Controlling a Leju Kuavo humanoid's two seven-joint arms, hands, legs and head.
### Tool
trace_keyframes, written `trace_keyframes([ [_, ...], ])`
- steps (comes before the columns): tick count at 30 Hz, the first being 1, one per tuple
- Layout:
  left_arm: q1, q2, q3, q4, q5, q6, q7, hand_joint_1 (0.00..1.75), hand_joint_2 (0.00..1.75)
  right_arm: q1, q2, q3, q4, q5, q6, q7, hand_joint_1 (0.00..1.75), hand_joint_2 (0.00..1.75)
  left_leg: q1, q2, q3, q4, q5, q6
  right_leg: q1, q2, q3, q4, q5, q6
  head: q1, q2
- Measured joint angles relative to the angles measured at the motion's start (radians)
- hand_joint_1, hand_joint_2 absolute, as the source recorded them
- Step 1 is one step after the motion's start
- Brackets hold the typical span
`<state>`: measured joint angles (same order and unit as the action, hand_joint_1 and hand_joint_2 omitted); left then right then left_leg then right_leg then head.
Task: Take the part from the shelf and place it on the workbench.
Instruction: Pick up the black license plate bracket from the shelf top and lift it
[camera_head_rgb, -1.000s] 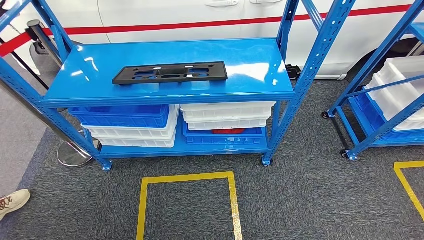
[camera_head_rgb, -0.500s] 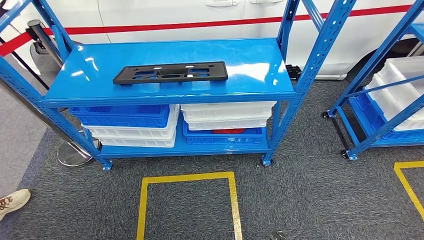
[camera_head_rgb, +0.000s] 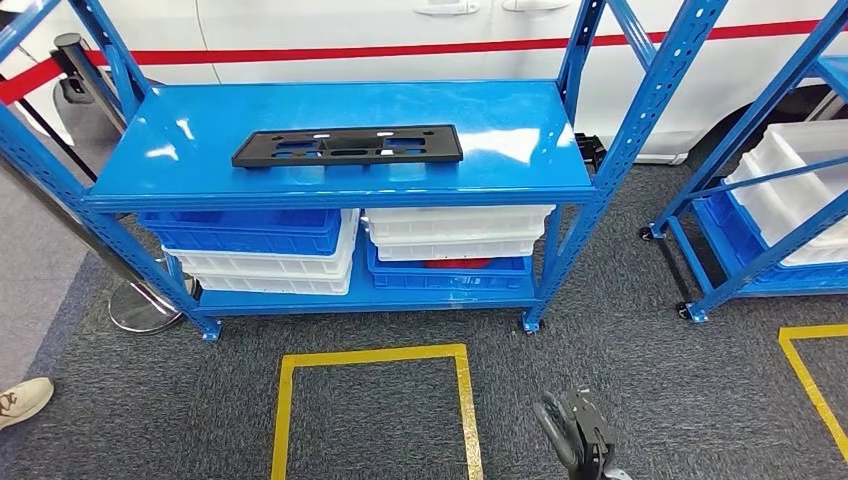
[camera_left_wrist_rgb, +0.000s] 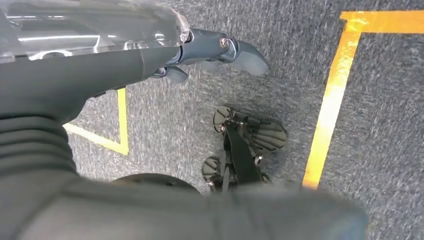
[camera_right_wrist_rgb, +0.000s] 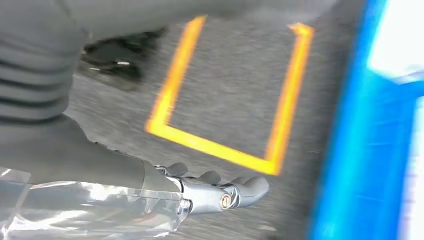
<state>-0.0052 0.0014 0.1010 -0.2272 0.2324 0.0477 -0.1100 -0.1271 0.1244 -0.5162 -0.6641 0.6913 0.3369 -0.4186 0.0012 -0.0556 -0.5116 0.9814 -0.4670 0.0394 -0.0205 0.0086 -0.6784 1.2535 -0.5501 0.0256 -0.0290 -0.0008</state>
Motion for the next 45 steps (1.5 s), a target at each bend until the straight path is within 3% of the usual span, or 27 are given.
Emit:
trace_keyframes([
  [2,0.0,-0.002,0.002,0.001,0.0,0.0,0.0,0.0,0.0,-0.006,0.0,0.036,-0.071,-0.033,0.009,-0.014,0.0,0.0,0.001,-0.003,0.001,0.01,-0.01,-0.009,-0.004,0.004,0.055,-0.127,0.075,0.002,0.0,0.0],
  [4,-0.002,-0.003,0.005,0.002,0.001,0.001,-0.001,0.0,0.0,-0.014,-0.001,0.067,-0.136,-0.064,0.018,-0.027,0.0,0.0,0.0,-0.005,-0.004,0.022,-0.02,-0.021,-0.003,0.011,0.089,-0.209,0.099,-0.002,-0.001,0.0],
  [7,-0.003,-0.003,0.009,0.003,0.002,0.002,-0.002,0.0,0.0,-0.02,-0.002,0.113,-0.231,-0.106,0.03,-0.043,0.0,0.0,0.001,-0.007,-0.012,0.025,-0.025,-0.038,0.001,0.011,0.089,-0.221,0.093,-0.019,-0.001,0.0],
  [9,-0.004,-0.003,0.013,0.003,0.002,0.003,-0.002,0.0,0.0,-0.025,-0.003,0.149,-0.301,-0.136,0.039,-0.056,0.0,0.0,0.002,0.012,-0.025,0.056,-0.047,-0.048,-0.001,0.006,0.093,-0.226,0.094,-0.033,-0.002,0.0],
  [12,-0.01,-0.005,0.016,0.004,0.003,0.003,-0.002,0.0,0.0,-0.032,-0.005,0.205,-0.405,-0.184,0.054,-0.075,0.0,0.0,0.006,0.038,-0.115,0.233,-0.126,-0.058,0.002,-0.008,0.097,-0.228,0.091,-0.044,-0.002,0.0],
  [13,-0.011,-0.005,0.017,0.005,0.004,0.003,-0.003,0.0,0.0,-0.033,-0.006,0.222,-0.437,-0.2,0.059,-0.081,0.0,0.0,0.008,0.039,-0.147,0.287,-0.139,-0.06,0.004,-0.013,0.098,-0.228,0.09,-0.046,-0.002,0.0],
  [14,-0.011,-0.005,0.019,0.006,0.004,0.003,-0.003,0.0,0.0,-0.034,-0.007,0.238,-0.467,-0.215,0.064,-0.086,0.0,0.0,0.009,0.04,-0.164,0.31,-0.133,-0.062,0.005,-0.016,0.1,-0.228,0.088,-0.046,-0.002,0.0],
  [15,-0.011,-0.005,0.021,0.006,0.005,0.004,-0.003,0.0,0.0,-0.037,-0.007,0.254,-0.497,-0.231,0.069,-0.092,0.0,0.0,0.01,0.041,-0.163,0.295,-0.108,-0.062,0.005,-0.019,0.102,-0.227,0.086,-0.046,-0.002,0.0],
  [17,-0.011,-0.005,0.027,0.007,0.007,0.005,-0.004,0.0,0.0,-0.045,-0.008,0.289,-0.562,-0.264,0.08,-0.104,0.0,0.0,0.011,0.049,-0.117,0.175,-0.029,-0.059,0.005,-0.021,0.11,-0.227,0.081,-0.041,-0.002,0.0],
  [19,-0.013,-0.006,0.034,0.008,0.011,0.006,-0.005,0.0,0.0,-0.057,-0.009,0.325,-0.626,-0.299,0.093,-0.117,0.0,0.0,0.008,0.058,-0.074,0.069,0.013,-0.05,0.008,-0.023,0.111,-0.224,0.077,-0.033,-0.002,0.0],
  [22,-0.015,-0.006,0.041,0.009,0.016,0.006,-0.006,0.0,0.0,-0.066,-0.01,0.35,-0.67,-0.324,0.103,-0.127,0.0,0.0,0.004,0.058,-0.065,0.047,0.011,-0.041,0.011,-0.024,0.107,-0.223,0.078,-0.026,-0.001,0.0],
  [27,-0.015,-0.006,0.041,0.009,0.017,0.006,-0.007,0.0,0.0,-0.067,-0.01,0.354,-0.677,-0.329,0.105,-0.129,0.0,0.0,0.003,0.058,-0.066,0.047,0.011,-0.04,0.011,-0.025,0.107,-0.224,0.079,-0.025,0.0,0.0],
  [30,-0.015,-0.007,0.047,0.009,0.021,0.007,-0.008,0.0,0.0,-0.073,-0.011,0.384,-0.731,-0.358,0.119,-0.137,0.0,0.0,0.002,0.055,-0.066,0.042,0.014,-0.031,0.008,-0.025,0.106,-0.221,0.075,-0.016,0.0,0.0],
  [31,-0.017,-0.009,0.055,0.009,0.025,0.009,-0.011,0.0,0.0,-0.079,-0.013,0.411,-0.783,-0.388,0.133,-0.147,0.0,0.0,0.002,0.053,-0.064,0.038,0.015,-0.022,0.007,-0.023,0.076,-0.157,0.043,-0.011,0.0,0.0],
  [32,-0.017,-0.011,0.067,0.009,0.031,0.011,-0.014,0.0,0.0,-0.084,-0.017,0.451,-0.853,-0.43,0.154,-0.161,0.0,0.0,0.001,0.049,-0.059,0.035,0.014,-0.013,0.007,-0.02,0.046,-0.104,0.031,-0.01,0.0,0.0],
  [34,-0.019,-0.018,0.09,0.01,0.045,0.015,-0.024,0.0,0.0,-0.095,-0.025,0.53,-0.99,-0.517,0.198,-0.191,0.0,0.0,-0.002,0.042,-0.048,0.032,0.008,-0.002,0.01,-0.013,0.019,-0.068,0.045,-0.017,0.0,0.0],
  [35,-0.019,-0.021,0.098,0.01,0.049,0.016,-0.027,0.0,0.0,-0.098,-0.027,0.558,-1.035,-0.546,0.214,-0.2,0.0,0.0,-0.006,0.039,-0.044,0.034,0.003,-0.004,0.014,-0.01,0.044,-0.129,0.082,-0.025,0.0,0.0],
  [36,-0.02,-0.023,0.104,0.01,0.052,0.017,-0.03,0.0,0.0,-0.101,-0.028,0.576,-1.067,-0.563,0.224,-0.206,0.0,0.0,-0.008,0.037,-0.043,0.035,-0.001,-0.007,0.016,-0.01,0.068,-0.181,0.098,-0.029,0.0,0.0],
  [38,-0.021,-0.026,0.12,0.01,0.06,0.018,-0.04,0.0,0.0,-0.107,-0.03,0.624,-1.152,-0.613,0.255,-0.223,0.0,0.0,-0.01,0.036,-0.044,0.036,-0.006,-0.016,0.021,-0.009,0.083,-0.219,0.095,-0.034,0.0,0.0],
  [41,-0.021,-0.029,0.147,0.011,0.077,0.019,-0.066,0.0,0.0,-0.119,-0.032,0.711,-1.272,-0.753,0.339,-0.266,0.0,0.0,-0.008,0.04,-0.04,0.046,-0.019,-0.034,0.013,-0.008,0.101,-0.24,0.093,-0.043,-0.001,0.0],
  [43,-0.022,-0.031,0.157,0.011,0.081,0.019,-0.075,0.0,0.0,-0.123,-0.033,0.74,-1.312,-0.806,0.366,-0.276,0.0,0.0,-0.004,0.044,-0.077,0.127,-0.057,-0.044,0.009,-0.013,0.119,-0.251,0.09,-0.049,-0.002,0.0],
  [45,-0.021,-0.032,0.164,0.011,0.081,0.019,-0.077,0.0,0.0,-0.124,-0.034,0.754,-1.334,-0.816,0.373,-0.275,0.0,0.0,0.004,0.046,-0.154,0.257,-0.101,-0.053,0.009,-0.015,0.129,-0.252,0.081,-0.053,-0.002,0.0],
])
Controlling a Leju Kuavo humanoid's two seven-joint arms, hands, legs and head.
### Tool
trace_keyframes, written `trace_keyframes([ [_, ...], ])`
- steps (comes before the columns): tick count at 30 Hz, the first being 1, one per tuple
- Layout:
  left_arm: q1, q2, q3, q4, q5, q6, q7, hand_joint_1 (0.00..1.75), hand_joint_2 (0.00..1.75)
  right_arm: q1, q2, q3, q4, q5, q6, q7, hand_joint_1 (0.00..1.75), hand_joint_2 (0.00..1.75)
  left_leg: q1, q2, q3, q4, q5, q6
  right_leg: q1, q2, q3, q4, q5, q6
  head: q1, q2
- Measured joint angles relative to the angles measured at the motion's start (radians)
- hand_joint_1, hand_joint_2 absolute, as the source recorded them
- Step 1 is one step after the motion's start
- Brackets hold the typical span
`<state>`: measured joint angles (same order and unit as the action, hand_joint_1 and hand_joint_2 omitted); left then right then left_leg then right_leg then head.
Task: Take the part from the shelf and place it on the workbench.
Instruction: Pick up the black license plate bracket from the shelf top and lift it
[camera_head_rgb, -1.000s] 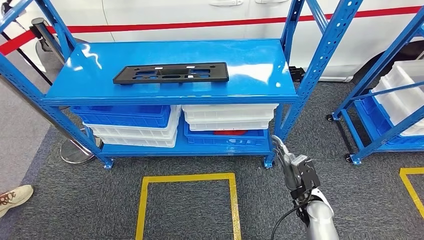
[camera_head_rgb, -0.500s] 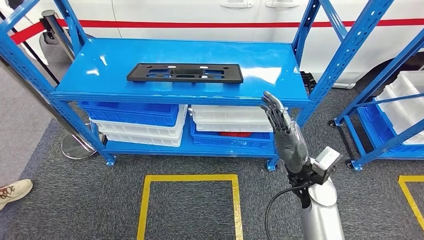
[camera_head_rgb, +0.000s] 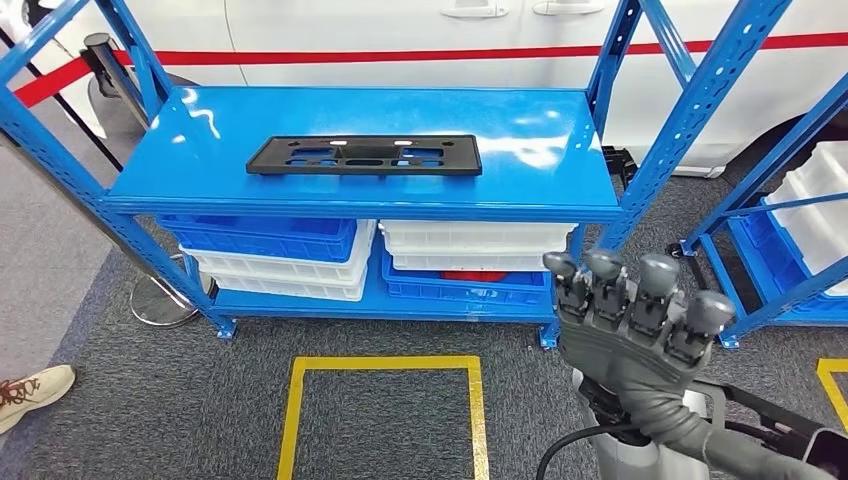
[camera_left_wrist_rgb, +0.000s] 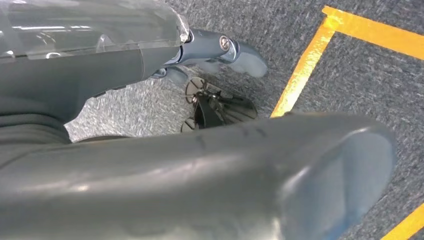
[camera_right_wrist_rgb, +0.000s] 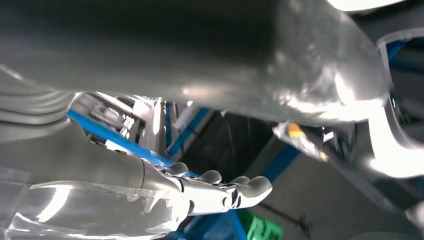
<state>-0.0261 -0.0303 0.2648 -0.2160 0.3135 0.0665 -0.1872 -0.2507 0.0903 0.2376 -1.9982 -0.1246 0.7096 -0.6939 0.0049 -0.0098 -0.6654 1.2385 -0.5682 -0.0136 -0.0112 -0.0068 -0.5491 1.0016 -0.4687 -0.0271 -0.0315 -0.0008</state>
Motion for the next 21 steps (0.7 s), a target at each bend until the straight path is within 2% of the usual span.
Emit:
trace_keyframes([
  [1,0.001,0.0,0.003,0.0,0.0,0.0,-0.001,0.0,0.0,0.001,-0.001,0.005,-0.008,-0.003,0.004,0.0,0.0,0.0,0.005,0.001,-0.031,0.043,-0.003,-0.004,0.0,0.0,0.005,0.0,-0.006,0.001,0.0,0.0],
  [2,0.002,0.0,0.005,0.001,0.0,0.0,-0.001,0.0,0.0,0.002,-0.002,0.009,-0.014,-0.006,0.008,0.001,0.0,0.0,0.009,0.002,-0.046,0.05,0.014,-0.008,-0.001,0.001,0.013,0.0,-0.012,0.003,0.0,0.0],
  [3,0.003,-0.001,0.006,0.001,-0.001,0.0,-0.001,0.0,0.0,0.003,-0.003,0.011,-0.019,-0.009,0.011,0.001,0.0,0.0,0.014,0.003,-0.041,0.019,0.05,-0.012,-0.003,0.001,0.022,0.0,-0.019,0.007,0.0,0.0],
  [4,0.003,-0.001,0.007,0.001,-0.002,0.0,-0.002,0.0,0.0,0.003,-0.004,0.012,-0.023,-0.012,0.013,0.001,0.0,0.0,0.019,0.005,-0.019,-0.044,0.096,-0.015,-0.004,0.002,0.033,0.001,-0.029,0.012,0.0,0.0],
  [5,0.003,-0.002,0.008,0.002,-0.002,0.0,-0.002,0.0,0.0,0.003,-0.005,0.012,-0.025,-0.016,0.016,0.001,0.0,0.0,0.021,0.007,0.007,-0.106,0.128,-0.018,-0.004,0.002,0.042,0.001,-0.038,0.018,0.0,0.0],
  [6,0.003,-0.003,0.009,0.002,-0.003,-0.001,-0.003,0.0,0.0,0.004,-0.007,0.012,-0.026,-0.02,0.019,0.001,0.0,0.0,0.021,0.008,0.031,-0.16,0.144,-0.016,-0.004,0.002,0.048,0.003,-0.048,0.025,-0.001,0.0],
  [7,0.003,-0.004,0.009,0.003,-0.003,-0.001,-0.004,0.0,0.0,0.004,-0.008,0.012,-0.028,-0.024,0.023,0.001,0.0,0.0,0.019,0.009,0.046,-0.192,0.146,-0.01,-0.003,0.002,0.053,0.003,-0.055,0.032,-0.001,0.0],
  [10,0.002,-0.006,0.011,0.005,-0.005,-0.001,-0.007,0.0,0.0,0.009,-0.012,0.012,-0.034,-0.034,0.04,0.001,0.0,0.0,0.012,0.007,0.064,-0.207,0.123,0.019,-0.005,0.002,0.063,0.009,-0.063,0.049,0.0,0.0],
  [11,0.002,-0.006,0.012,0.005,-0.006,-0.001,-0.009,0.0,0.0,0.011,-0.013,0.012,-0.036,-0.036,0.048,0.001,0.0,0.0,0.012,0.007,0.073,-0.21,0.118,0.027,-0.008,0.002,0.058,0.027,-0.065,0.053,0.001,0.0],
  [12,0.002,-0.006,0.013,0.005,-0.008,0.0,-0.011,0.0,0.0,0.013,-0.014,0.011,-0.038,-0.036,0.055,0.001,0.0,0.0,0.011,0.006,0.083,-0.212,0.113,0.035,-0.009,0.003,0.041,0.062,-0.071,0.055,0.002,0.0],
  [13,0.002,-0.006,0.014,0.005,-0.009,0.001,-0.013,0.0,0.0,0.016,-0.014,0.009,-0.04,-0.036,0.062,0.001,0.0,0.0,0.01,0.006,0.093,-0.214,0.108,0.042,-0.01,0.003,0.009,0.116,-0.083,0.057,0.002,0.0],
  [15,0.002,-0.007,0.014,0.005,-0.013,0.004,-0.013,0.0,0.0,0.026,-0.016,0.006,-0.041,-0.035,0.068,0.001,0.0,0.0,0.006,0.004,0.109,-0.214,0.096,0.05,-0.008,0.004,-0.086,0.244,-0.123,0.056,0.003,0.0],
  [16,0.001,-0.007,0.014,0.005,-0.016,0.007,-0.013,0.0,0.0,0.031,-0.017,0.004,-0.041,-0.035,0.071,0.001,0.0,0.0,0.002,0.002,0.118,-0.214,0.089,0.052,-0.006,0.004,-0.129,0.287,-0.138,0.054,0.003,0.0],
  [17,0.001,-0.008,0.014,0.005,-0.02,0.011,-0.013,0.0,0.0,0.036,-0.017,0.002,-0.041,-0.034,0.074,0.001,0.0,0.0,-0.001,0.0,0.128,-0.214,0.081,0.053,-0.003,0.004,-0.157,0.3,-0.137,0.05,0.003,0.0],
  [18,0.002,-0.008,0.014,0.005,-0.025,0.015,-0.013,0.0,0.0,0.039,-0.017,-0.001,-0.041,-0.034,0.079,0.0,0.0,0.0,-0.003,-0.002,0.139,-0.214,0.072,0.053,0.001,0.005,-0.168,0.279,-0.113,0.043,0.003,0.0],
  [19,0.002,-0.009,0.014,0.005,-0.029,0.019,-0.013,0.0,0.0,0.043,-0.017,-0.005,-0.041,-0.034,0.082,0.0,0.0,0.0,-0.006,-0.003,0.152,-0.214,0.063,0.052,0.007,0.005,-0.164,0.228,-0.068,0.034,0.003,0.0],
  [20,0.003,-0.011,0.014,0.005,-0.033,0.021,-0.013,0.0,0.0,0.045,-0.017,-0.009,-0.041,-0.034,0.086,0.0,0.0,0.0,-0.007,-0.004,0.162,-0.215,0.054,0.052,0.016,0.005,-0.152,0.16,-0.01,0.023,0.003,0.0],
  [21,0.004,-0.014,0.014,0.006,-0.036,0.023,-0.013,0.0,0.0,0.048,-0.018,-0.014,-0.041,-0.034,0.089,0.0,0.0,0.0,-0.008,-0.007,0.17,-0.215,0.045,0.049,0.024,0.007,-0.14,0.103,0.032,0.012,0.002,0.0],
])
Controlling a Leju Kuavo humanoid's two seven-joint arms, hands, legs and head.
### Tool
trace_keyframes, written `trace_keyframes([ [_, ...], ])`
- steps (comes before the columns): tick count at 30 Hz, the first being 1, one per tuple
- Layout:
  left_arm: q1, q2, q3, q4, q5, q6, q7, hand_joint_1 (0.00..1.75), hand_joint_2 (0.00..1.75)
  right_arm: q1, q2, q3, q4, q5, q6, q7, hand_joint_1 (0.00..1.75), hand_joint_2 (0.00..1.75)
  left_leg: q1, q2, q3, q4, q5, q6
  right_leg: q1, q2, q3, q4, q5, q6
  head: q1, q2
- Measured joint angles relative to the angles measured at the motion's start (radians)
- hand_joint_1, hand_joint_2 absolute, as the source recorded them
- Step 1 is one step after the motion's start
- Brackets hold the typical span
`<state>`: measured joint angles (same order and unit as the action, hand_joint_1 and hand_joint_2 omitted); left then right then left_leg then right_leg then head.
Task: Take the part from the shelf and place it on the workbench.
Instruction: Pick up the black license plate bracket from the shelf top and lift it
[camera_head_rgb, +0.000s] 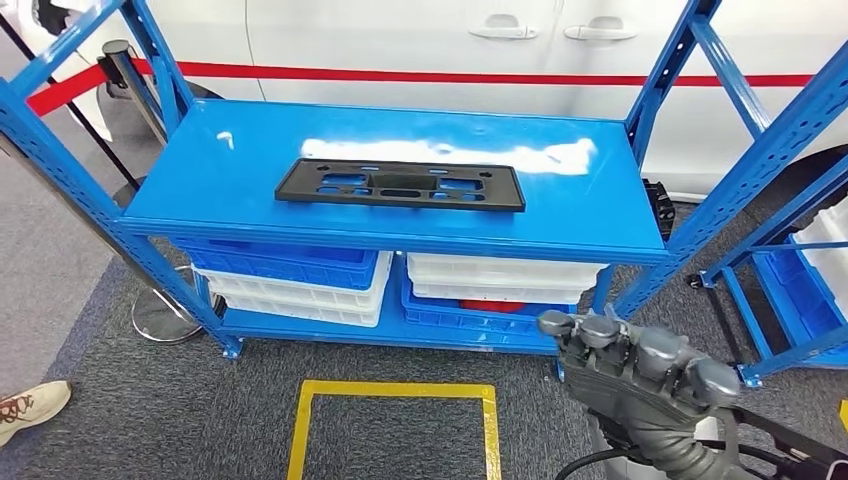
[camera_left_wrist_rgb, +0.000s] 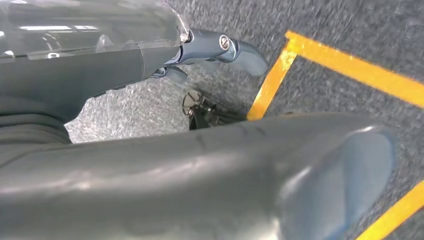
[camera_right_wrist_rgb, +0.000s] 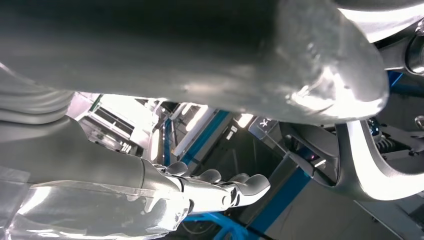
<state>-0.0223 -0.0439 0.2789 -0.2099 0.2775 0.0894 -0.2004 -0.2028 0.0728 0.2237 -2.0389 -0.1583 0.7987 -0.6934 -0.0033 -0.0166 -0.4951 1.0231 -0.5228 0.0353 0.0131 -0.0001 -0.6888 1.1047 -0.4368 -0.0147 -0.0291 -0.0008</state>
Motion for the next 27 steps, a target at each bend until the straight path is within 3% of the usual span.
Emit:
trace_keyframes([
  [2,-0.001,-0.004,0.0,0.002,-0.003,0.001,-0.002,0.0,0.0,0.005,0.0,-0.008,0.0,0.002,0.008,0.0,0.0,0.0,-0.002,-0.003,0.008,0.0,-0.013,-0.008,0.01,0.004,0.012,-0.059,0.041,-0.013,0.001,0.0],
  [6,-0.004,-0.004,0.0,0.002,-0.005,-0.006,-0.019,0.0,0.0,0.009,0.0,-0.017,0.0,0.009,0.019,0.0,0.0,0.0,-0.004,-0.001,0.014,0.025,-0.035,-0.027,0.001,0.006,0.04,-0.079,0.037,-0.022,0.003,0.0],
  [8,-0.006,-0.004,0.0,0.002,-0.005,-0.009,-0.023,0.0,0.0,0.008,0.001,-0.019,0.0,0.014,0.024,0.0,0.0,0.0,0.001,0.004,-0.035,0.12,-0.077,-0.039,-0.003,0.004,0.054,-0.086,0.032,-0.026,0.001,0.0],
  [10,-0.007,-0.004,0.0,0.002,-0.005,-0.011,-0.023,0.0,0.0,0.009,0.002,-0.019,0.0,0.019,0.025,0.0,0.0,0.0,0.008,0.006,-0.109,0.233,-0.12,-0.049,-0.005,0.002,0.059,-0.086,0.025,-0.028,0.0,0.0],
  [11,-0.006,-0.004,0.0,0.002,-0.005,-0.012,-0.024,0.0,0.0,0.009,0.002,-0.02,0.0,0.021,0.025,0.0,0.0,0.0,0.011,0.007,-0.132,0.255,-0.119,-0.054,-0.007,0.003,0.062,-0.085,0.021,-0.026,0.0,0.0],
  [12,-0.006,-0.004,0.0,0.002,-0.006,-0.012,-0.024,0.0,0.0,0.009,0.002,-0.02,0.001,0.023,0.023,0.0,0.0,0.0,0.013,0.008,-0.14,0.246,-0.099,-0.057,-0.009,0.004,0.065,-0.084,0.017,-0.024,0.0,0.0],
  [14,-0.005,-0.003,0.0,0.002,-0.007,-0.014,-0.024,0.0,0.0,0.009,0.002,-0.02,0.001,0.025,0.018,0.0,0.0,0.0,0.018,0.01,-0.111,0.133,-0.012,-0.062,-0.014,0.006,0.075,-0.08,0.008,-0.016,0.0,0.0],
  [16,-0.006,-0.003,0.0,0.003,-0.008,-0.017,-0.024,0.0,0.0,0.009,0.002,-0.02,0.001,0.028,0.012,0.0,0.0,0.0,0.017,0.011,-0.082,0.03,0.036,-0.057,-0.016,0.005,0.08,-0.075,0.002,-0.005,0.0,0.0],
  [17,-0.007,-0.003,0.0,0.003,-0.009,-0.018,-0.024,0.0,0.0,0.009,0.003,-0.02,0.002,0.031,0.008,0.0,0.0,0.0,0.014,0.011,-0.078,0.011,0.043,-0.049,-0.016,0.005,0.079,-0.074,0.001,0.0,0.0,0.0],
  [21,-0.007,-0.003,0.0,0.003,-0.014,-0.021,-0.022,0.0,0.0,0.01,0.001,-0.012,0.004,0.041,-0.03,0.001,0.0,0.0,0.014,0.012,-0.074,0.001,0.06,-0.017,-0.017,0.003,0.072,-0.056,-0.014,0.022,0.001,0.0],
  [23,-0.008,-0.002,0.0,0.003,-0.015,-0.021,-0.022,0.0,0.0,0.013,-0.002,-0.006,0.007,0.045,-0.047,0.001,0.0,0.0,0.014,0.016,-0.072,-0.004,0.064,-0.007,-0.02,0.003,0.036,0.025,-0.064,0.031,0.003,0.0],
  [25,-0.01,-0.002,0.0,0.003,-0.018,-0.021,-0.022,0.0,0.0,0.018,-0.008,-0.003,0.012,0.044,-0.057,0.001,0.0,0.0,0.012,0.023,-0.073,-0.004,0.063,-0.002,-0.02,0.002,-0.022,0.146,-0.117,0.035,0.004,0.0],
  [26,-0.009,-0.002,0.0,0.003,-0.02,-0.021,-0.022,0.0,0.0,0.02,-0.012,-0.002,0.015,0.043,-0.06,0.001,0.0,0.0,0.01,0.026,-0.072,-0.004,0.062,-0.001,-0.021,0.002,-0.04,0.181,-0.124,0.036,0.004,0.0],
  [27,-0.009,-0.002,0.0,0.003,-0.022,-0.021,-0.022,0.0,0.0,0.022,-0.016,0.0,0.018,0.041,-0.062,0.001,0.0,0.0,0.009,0.031,-0.071,-0.004,0.061,0.0,-0.02,0.001,-0.042,0.183,-0.113,0.034,0.004,0.0],
])
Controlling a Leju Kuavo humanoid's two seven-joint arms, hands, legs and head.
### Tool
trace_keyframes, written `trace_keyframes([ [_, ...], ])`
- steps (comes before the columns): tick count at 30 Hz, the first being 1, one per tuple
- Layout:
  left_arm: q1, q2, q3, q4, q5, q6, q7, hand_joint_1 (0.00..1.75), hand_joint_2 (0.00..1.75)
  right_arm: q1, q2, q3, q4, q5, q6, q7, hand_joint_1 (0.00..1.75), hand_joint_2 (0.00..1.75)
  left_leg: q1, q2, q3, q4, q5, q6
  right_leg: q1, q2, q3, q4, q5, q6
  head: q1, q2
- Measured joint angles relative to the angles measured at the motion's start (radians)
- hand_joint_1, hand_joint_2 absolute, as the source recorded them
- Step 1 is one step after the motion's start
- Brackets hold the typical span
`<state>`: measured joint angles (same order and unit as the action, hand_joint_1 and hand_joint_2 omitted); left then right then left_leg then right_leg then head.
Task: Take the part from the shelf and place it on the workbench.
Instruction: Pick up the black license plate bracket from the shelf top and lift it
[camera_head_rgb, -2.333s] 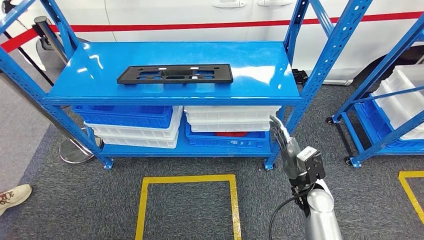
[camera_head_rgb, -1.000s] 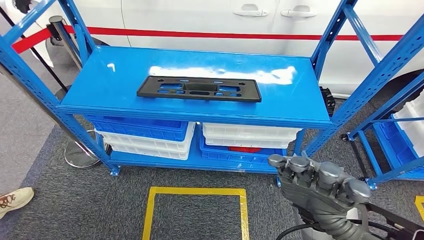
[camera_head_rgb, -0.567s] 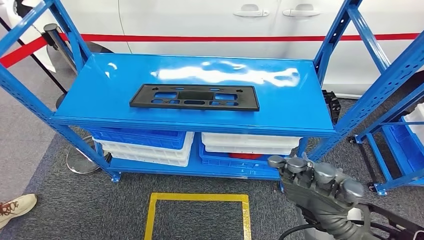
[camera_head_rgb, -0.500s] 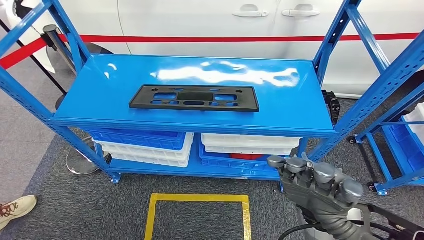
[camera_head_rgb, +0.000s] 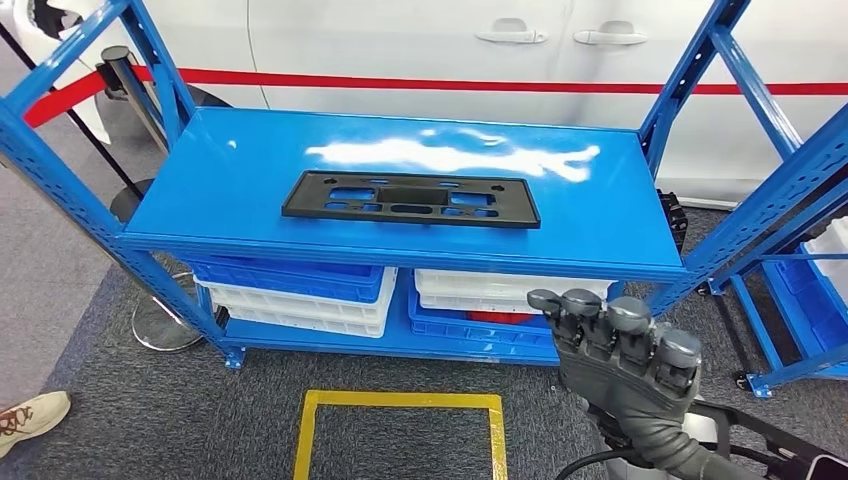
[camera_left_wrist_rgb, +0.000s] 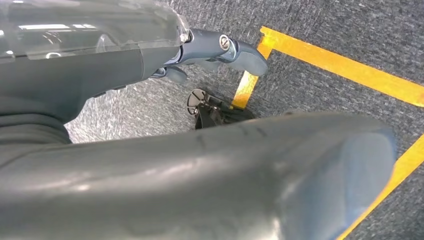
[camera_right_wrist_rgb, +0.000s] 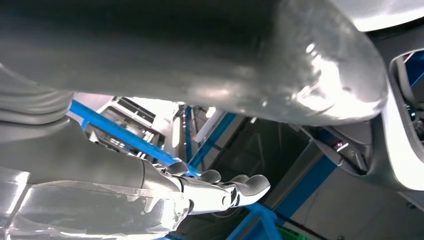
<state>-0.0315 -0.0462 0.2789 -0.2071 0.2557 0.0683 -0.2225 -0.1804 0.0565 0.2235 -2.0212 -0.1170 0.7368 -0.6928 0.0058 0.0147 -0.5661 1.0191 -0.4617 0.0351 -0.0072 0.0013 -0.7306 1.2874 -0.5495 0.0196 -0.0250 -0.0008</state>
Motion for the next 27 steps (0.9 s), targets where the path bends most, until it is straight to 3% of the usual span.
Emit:
trace_keyframes([
  [2,0.0,0.0,0.0,0.0,-0.004,0.0,0.0,0.0,0.0,0.001,-0.006,0.005,0.006,-0.006,-0.002,0.0,0.0,0.0,-0.003,0.012,0.005,0.0,-0.003,-0.001,0.003,-0.013,0.051,-0.1,0.061,-0.009,0.0,0.0],
  [3,0.0,0.0,0.0,0.0,-0.005,0.0,0.0,0.0,0.0,0.0,-0.009,0.007,0.009,-0.01,-0.003,0.0,0.0,0.0,-0.005,0.018,0.007,0.0,-0.006,-0.003,0.008,-0.033,0.086,-0.167,0.084,-0.016,0.0,0.0],
  [5,0.0,0.0,0.0,0.0,-0.006,0.0,0.0,0.0,0.0,-0.004,-0.012,0.015,0.015,-0.016,-0.01,0.0,0.0,0.0,-0.01,0.03,0.011,0.001,-0.011,-0.011,0.018,-0.06,0.126,-0.248,0.105,-0.029,0.0,0.0],
  [6,0.0,0.0,0.0,0.0,-0.007,-0.001,0.0,0.0,0.0,-0.005,-0.013,0.019,0.019,-0.016,-0.013,0.0,0.0,0.0,-0.012,0.038,0.013,0.0,-0.013,-0.016,0.022,-0.061,0.128,-0.257,0.102,-0.032,0.0,0.0],
  [8,-0.001,0.001,0.0,0.0,-0.009,-0.001,-0.001,0.0,0.0,-0.006,-0.016,0.023,0.027,-0.013,-0.014,0.0,0.0,0.0,-0.012,0.052,0.016,-0.002,-0.018,-0.025,0.02,-0.041,0.127,-0.262,0.106,-0.038,-0.001,0.0],
  [10,-0.003,0.003,0.0,0.0,-0.01,-0.002,-0.002,0.0,0.0,-0.006,-0.017,0.027,0.034,-0.005,-0.018,0.0,0.0,0.0,-0.011,0.037,0.009,0.025,-0.042,-0.035,0.013,-0.029,0.132,-0.272,0.112,-0.046,-0.001,0.0],
  [13,-0.002,0.006,0.0,0.0,-0.016,-0.006,-0.004,0.0,0.0,-0.007,-0.021,0.037,0.043,0.011,-0.031,0.0,0.0,0.0,-0.005,-0.002,-0.067,0.194,-0.131,-0.045,0.01,-0.017,0.134,-0.276,0.114,-0.056,-0.003,0.0],
  [14,-0.001,0.006,0.0,0.0,-0.017,-0.007,-0.004,0.0,0.0,-0.006,-0.022,0.041,0.046,0.016,-0.036,0.0,0.0,0.0,-0.003,-0.005,-0.094,0.248,-0.148,-0.047,0.011,-0.013,0.134,-0.276,0.113,-0.057,-0.003,0.0],
  [15,0.0,0.007,0.001,0.0,-0.018,-0.008,-0.004,0.0,0.0,-0.006,-0.024,0.045,0.048,0.02,-0.041,0.0,0.0,0.0,-0.002,-0.006,-0.108,0.272,-0.146,-0.049,0.011,-0.009,0.135,-0.274,0.113,-0.057,-0.003,0.0],
  [16,0.001,0.007,0.001,0.0,-0.018,-0.009,-0.005,0.0,0.0,-0.006,-0.025,0.048,0.05,0.022,-0.046,0.0,0.0,0.0,-0.002,-0.006,-0.105,0.26,-0.127,-0.05,0.011,-0.005,0.135,-0.273,0.112,-0.056,-0.003,0.0],
  [18,0.002,0.009,0.002,0.0,-0.018,-0.011,-0.01,0.0,0.0,-0.006,-0.027,0.055,0.051,0.022,-0.052,0.0,0.0,0.0,-0.001,-0.006,-0.054,0.14,-0.055,-0.047,0.011,0.002,0.137,-0.268,0.108,-0.051,-0.003,0.0],
  [20,0.001,0.01,0.006,0.0,-0.015,-0.013,-0.015,0.0,0.0,-0.007,-0.029,0.061,0.052,0.018,-0.054,0.0,0.0,0.0,-0.002,-0.007,-0.005,0.03,-0.013,-0.039,0.014,0.006,0.134,-0.261,0.104,-0.043,-0.002,0.0],
  [24,0.0,0.01,0.016,0.0,-0.005,-0.016,-0.02,0.0,0.0,-0.009,-0.032,0.068,0.056,0.01,-0.049,0.0,0.0,0.0,-0.004,-0.007,0.008,-0.003,-0.006,-0.016,0.013,0.007,0.131,-0.255,0.1,-0.023,-0.001,0.0],
  [25,0.0,0.01,0.018,0.0,-0.004,-0.017,-0.021,0.0,0.0,-0.01,-0.032,0.068,0.056,0.009,-0.049,0.0,0.0,0.0,-0.002,-0.006,0.011,-0.007,-0.003,-0.01,0.012,0.006,0.125,-0.239,0.088,-0.017,-0.001,0.0],
  [27,-0.001,0.01,0.021,0.0,-0.003,-0.017,-0.022,0.0,0.0,-0.011,-0.034,0.068,0.057,0.008,-0.048,0.0,0.0,0.0,0.0,-0.005,0.013,-0.013,0.0,-0.002,0.007,0.005,0.083,-0.148,0.036,-0.007,0.0,0.0],
])
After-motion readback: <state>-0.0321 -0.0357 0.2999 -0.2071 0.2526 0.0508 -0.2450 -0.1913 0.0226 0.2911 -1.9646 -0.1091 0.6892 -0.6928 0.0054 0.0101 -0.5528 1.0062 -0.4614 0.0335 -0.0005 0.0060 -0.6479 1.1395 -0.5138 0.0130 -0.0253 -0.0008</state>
